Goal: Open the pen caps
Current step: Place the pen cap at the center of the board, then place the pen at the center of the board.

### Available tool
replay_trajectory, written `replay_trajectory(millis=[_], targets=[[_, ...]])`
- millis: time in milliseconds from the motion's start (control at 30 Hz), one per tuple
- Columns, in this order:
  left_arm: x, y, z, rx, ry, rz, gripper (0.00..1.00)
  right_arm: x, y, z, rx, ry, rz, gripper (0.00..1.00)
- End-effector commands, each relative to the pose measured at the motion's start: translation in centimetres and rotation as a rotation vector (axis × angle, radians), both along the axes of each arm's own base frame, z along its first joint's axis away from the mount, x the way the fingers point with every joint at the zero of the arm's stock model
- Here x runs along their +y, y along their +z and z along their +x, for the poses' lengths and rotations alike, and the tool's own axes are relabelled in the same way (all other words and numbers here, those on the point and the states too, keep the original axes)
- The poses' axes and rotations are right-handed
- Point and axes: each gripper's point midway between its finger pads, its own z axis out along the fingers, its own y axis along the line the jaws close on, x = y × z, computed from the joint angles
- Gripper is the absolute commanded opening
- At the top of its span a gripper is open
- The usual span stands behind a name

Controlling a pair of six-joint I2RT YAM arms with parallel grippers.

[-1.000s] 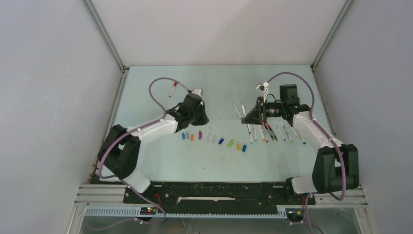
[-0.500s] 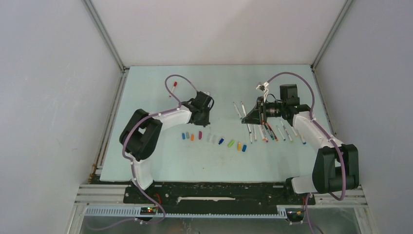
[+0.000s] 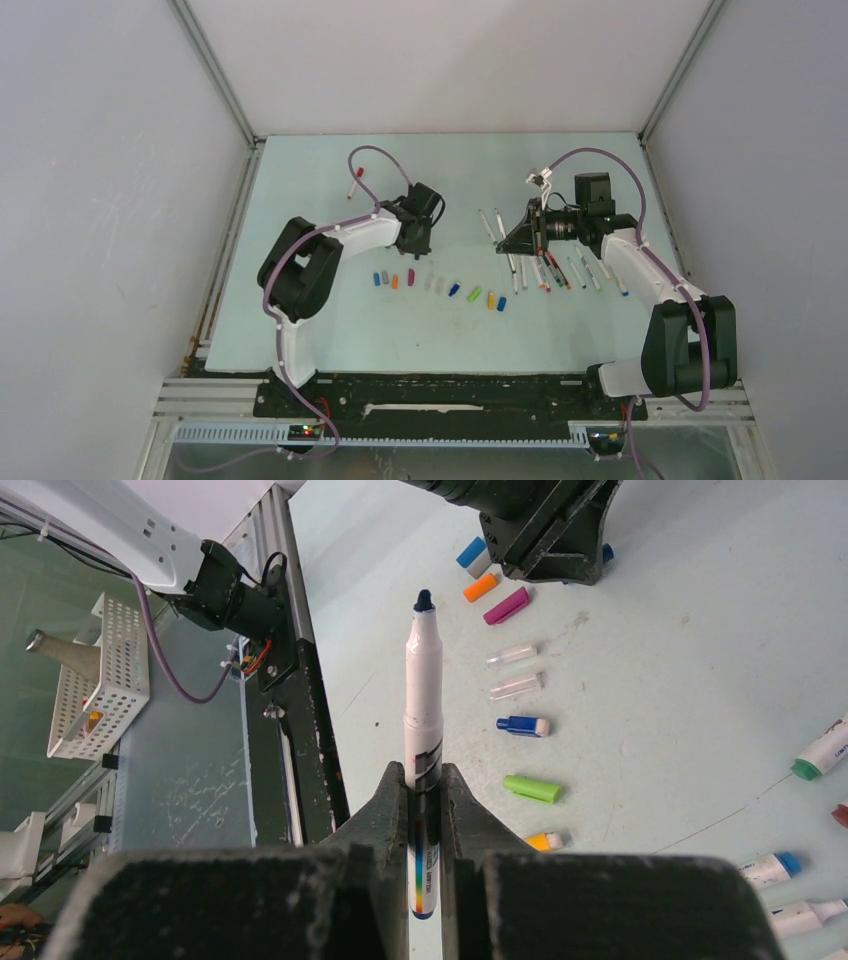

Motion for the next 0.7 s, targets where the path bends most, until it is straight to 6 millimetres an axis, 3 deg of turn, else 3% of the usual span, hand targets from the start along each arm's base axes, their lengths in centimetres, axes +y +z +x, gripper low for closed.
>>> replay_trajectory(millis=[0,233,433,667], targets=[[-0.3,1.9,1.2,-0.045,-0.010,0.013,0.33,-0.1,1.7,0.8,-0.065,-0.002,0.011,0.00],[-0.4,4.1,1.1,-0.074,-0.017,-0.016,0.38,-0.4,1.8,1.0,-0.066,-0.012,0.012,0.00],[-0.7,8.7,0.5,-0.157,-0.037,-0.107,0.40,-0.6,1.3,1.3,-0.062,-0.023,0.000,0.00],[1.3,13.6,-1.1,-0.308,-0.003,-0.182,0.48,-1.2,-0.1,2.3,-0.063,-0.071,-0.060,0.00]])
